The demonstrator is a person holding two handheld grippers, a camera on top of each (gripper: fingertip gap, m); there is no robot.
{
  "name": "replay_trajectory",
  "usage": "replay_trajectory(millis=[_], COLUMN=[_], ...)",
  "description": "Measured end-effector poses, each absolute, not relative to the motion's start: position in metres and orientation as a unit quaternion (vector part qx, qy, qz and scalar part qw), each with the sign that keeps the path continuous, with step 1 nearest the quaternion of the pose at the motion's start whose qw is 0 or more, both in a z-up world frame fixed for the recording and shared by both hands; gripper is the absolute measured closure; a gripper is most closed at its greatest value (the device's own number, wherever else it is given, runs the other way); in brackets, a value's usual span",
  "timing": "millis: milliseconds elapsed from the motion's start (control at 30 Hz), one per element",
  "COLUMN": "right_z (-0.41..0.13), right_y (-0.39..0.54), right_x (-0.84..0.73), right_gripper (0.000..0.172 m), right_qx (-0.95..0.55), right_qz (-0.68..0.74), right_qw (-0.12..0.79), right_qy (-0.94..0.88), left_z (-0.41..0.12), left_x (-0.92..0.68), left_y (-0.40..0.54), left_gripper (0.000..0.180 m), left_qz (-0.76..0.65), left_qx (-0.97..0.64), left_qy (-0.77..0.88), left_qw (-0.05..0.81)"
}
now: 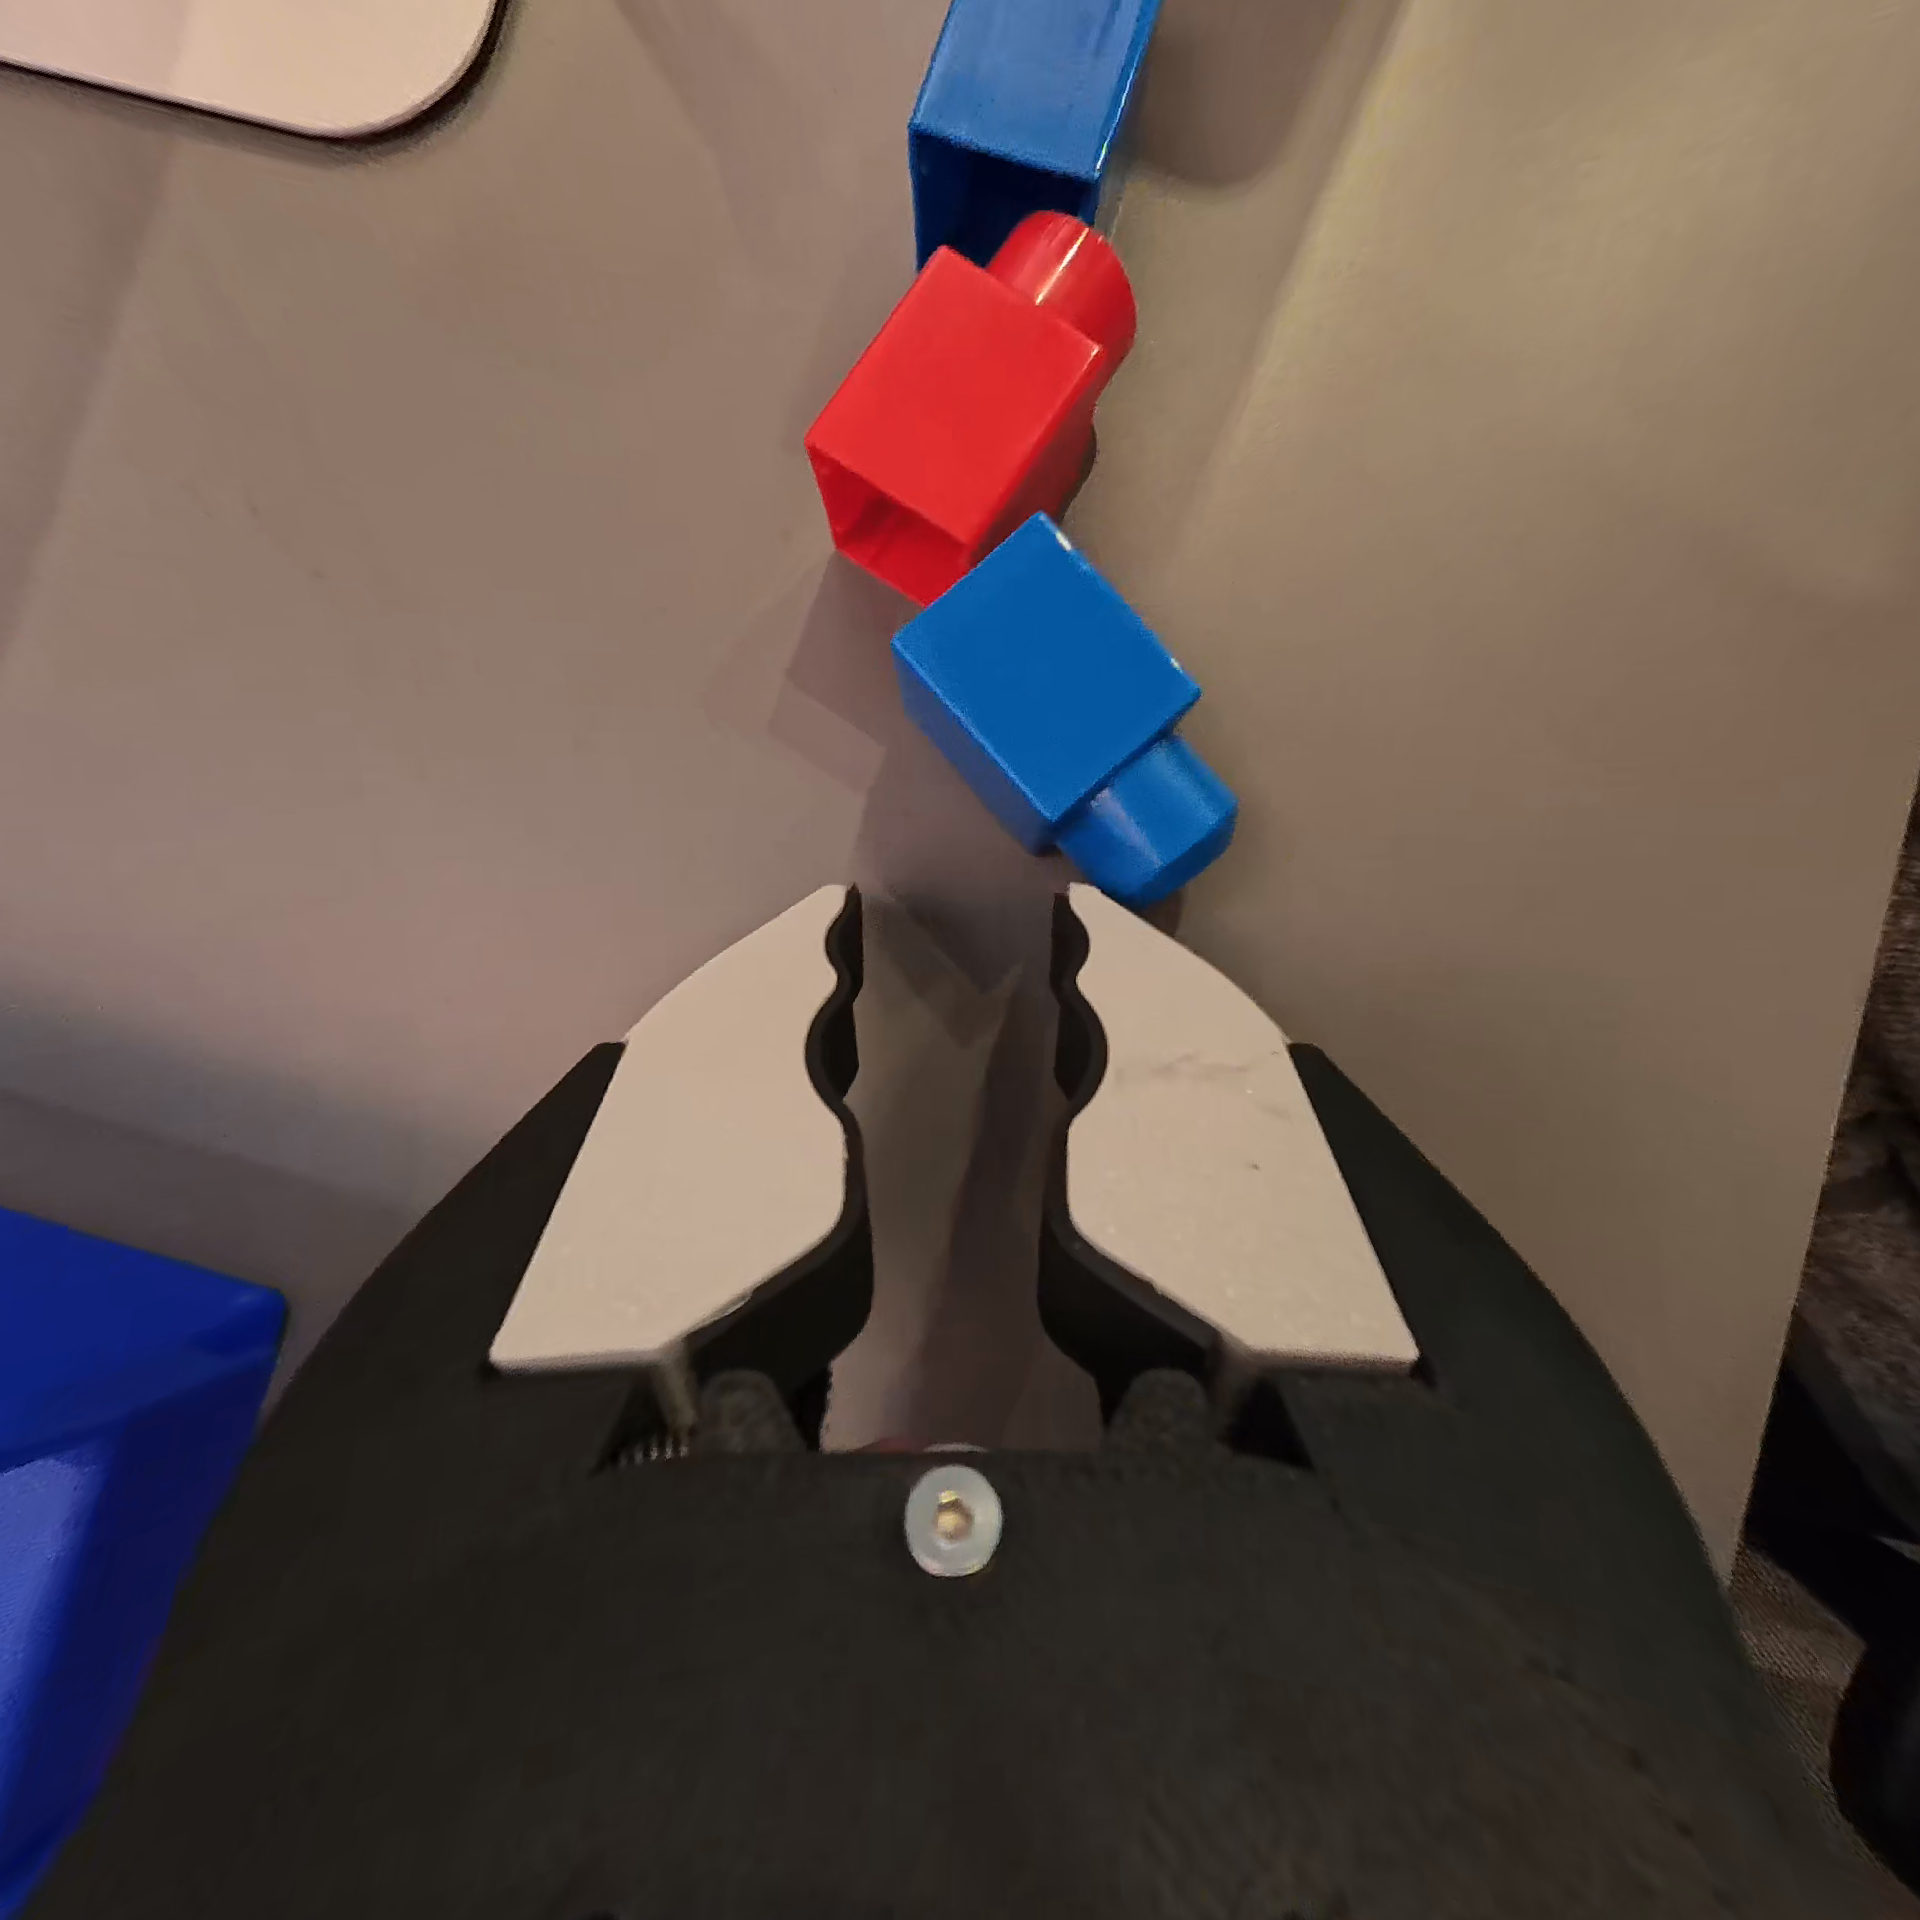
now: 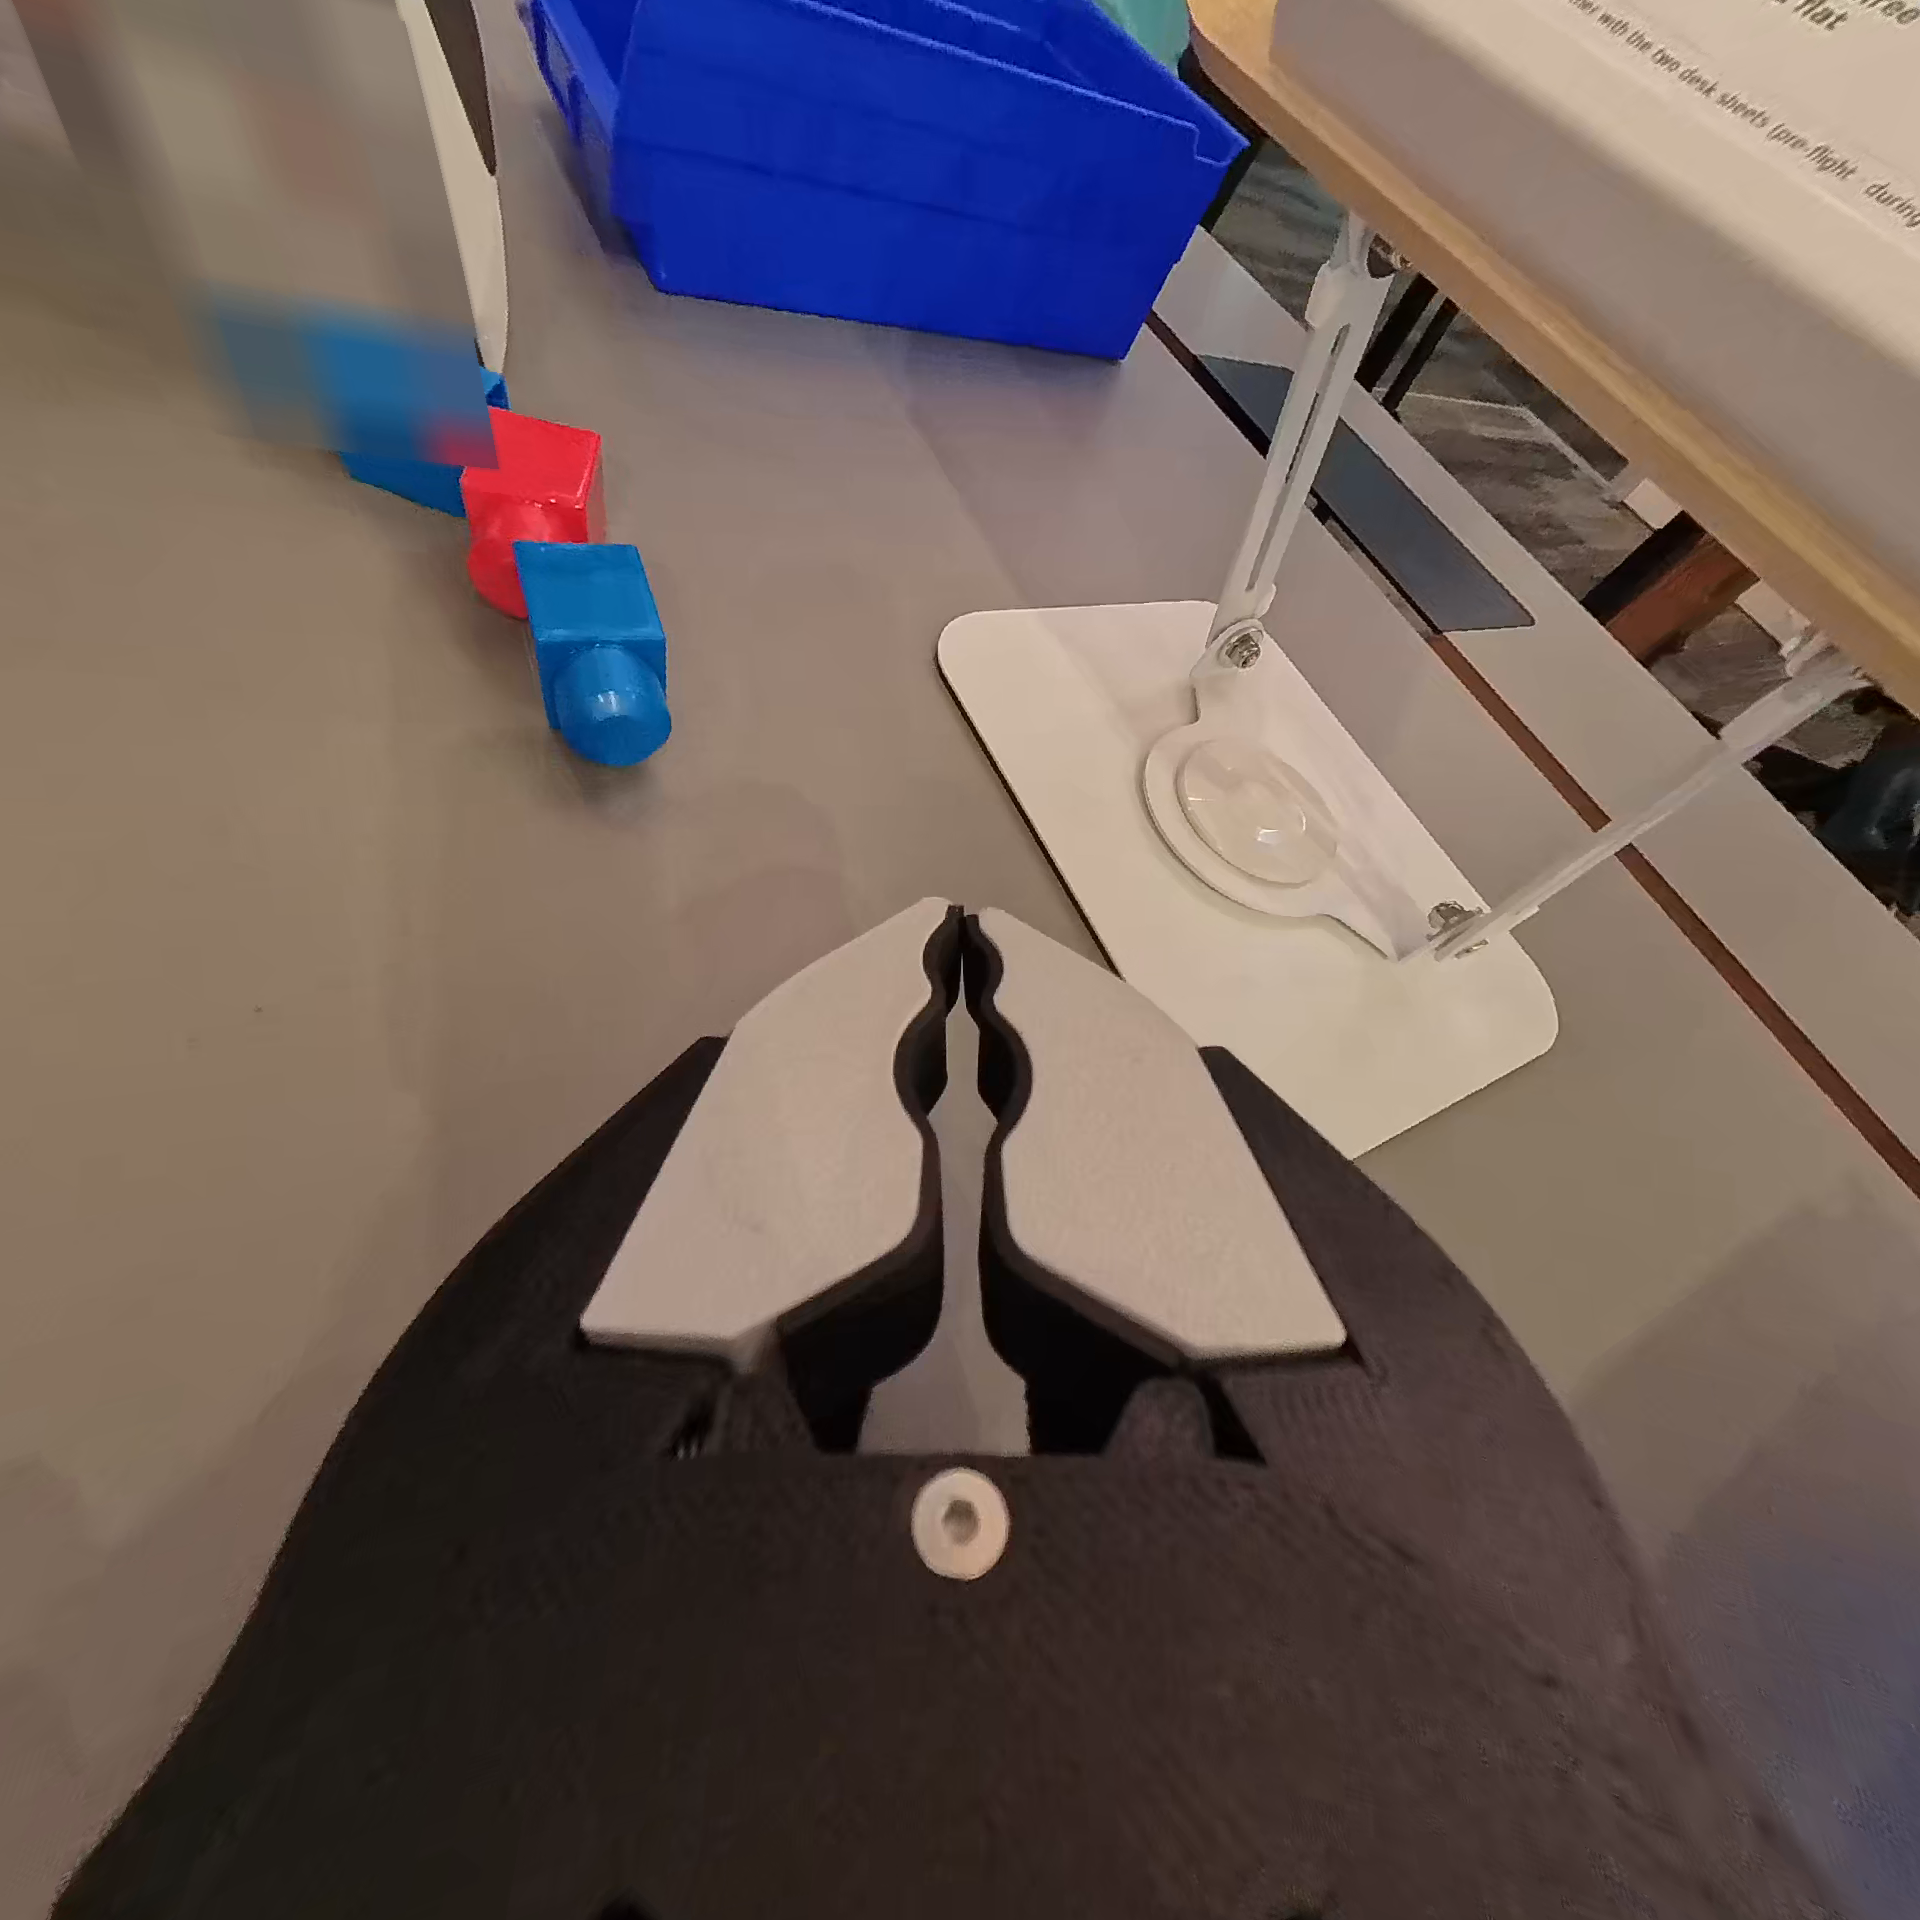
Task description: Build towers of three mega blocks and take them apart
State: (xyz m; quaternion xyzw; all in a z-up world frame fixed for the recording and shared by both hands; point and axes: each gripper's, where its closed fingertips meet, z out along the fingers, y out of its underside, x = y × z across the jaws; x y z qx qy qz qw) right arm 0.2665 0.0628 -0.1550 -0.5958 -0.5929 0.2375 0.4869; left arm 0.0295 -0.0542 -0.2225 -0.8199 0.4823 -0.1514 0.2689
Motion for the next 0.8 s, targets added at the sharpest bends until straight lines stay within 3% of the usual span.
replay_trajectory(millis=[33,500,633,733,800], right_z=[-0.155,-0.154,-0.153,-0.152,-0.151], right_y=[0.063,0.064,0.064,0.065,0.065], right_x=[0.266,0.268,0.268,0.269,0.27], right_gripper=[0.172,0.172,0.172,0.172,0.172], right_qx=[-0.595,-0.594,-0.594,-0.593,-0.594], right_qz=[0.236,0.242,0.243,0.242,0.243], right_qw=[0.487,0.489,0.49,0.493,0.493], right_qy=[-0.594,-0.592,-0.59,-0.589,-0.588], left_z=[-0.222,-0.223,-0.225,-0.227,-0.228], left_x=[0.031,0.063,0.066,0.071,0.073], left_y=[-0.055,-0.054,-0.055,-0.064,-0.07], left_gripper=[0.146,0.113,0.121,0.139,0.139], left_qz=[-0.149,-0.116,-0.135,-0.153,-0.154], left_qx=[-0.82,-0.805,-0.8,-0.81,-0.816], left_qy=[0.483,0.491,0.504,0.5,0.493], left_qw=[0.27,0.311,0.295,0.266,0.258])
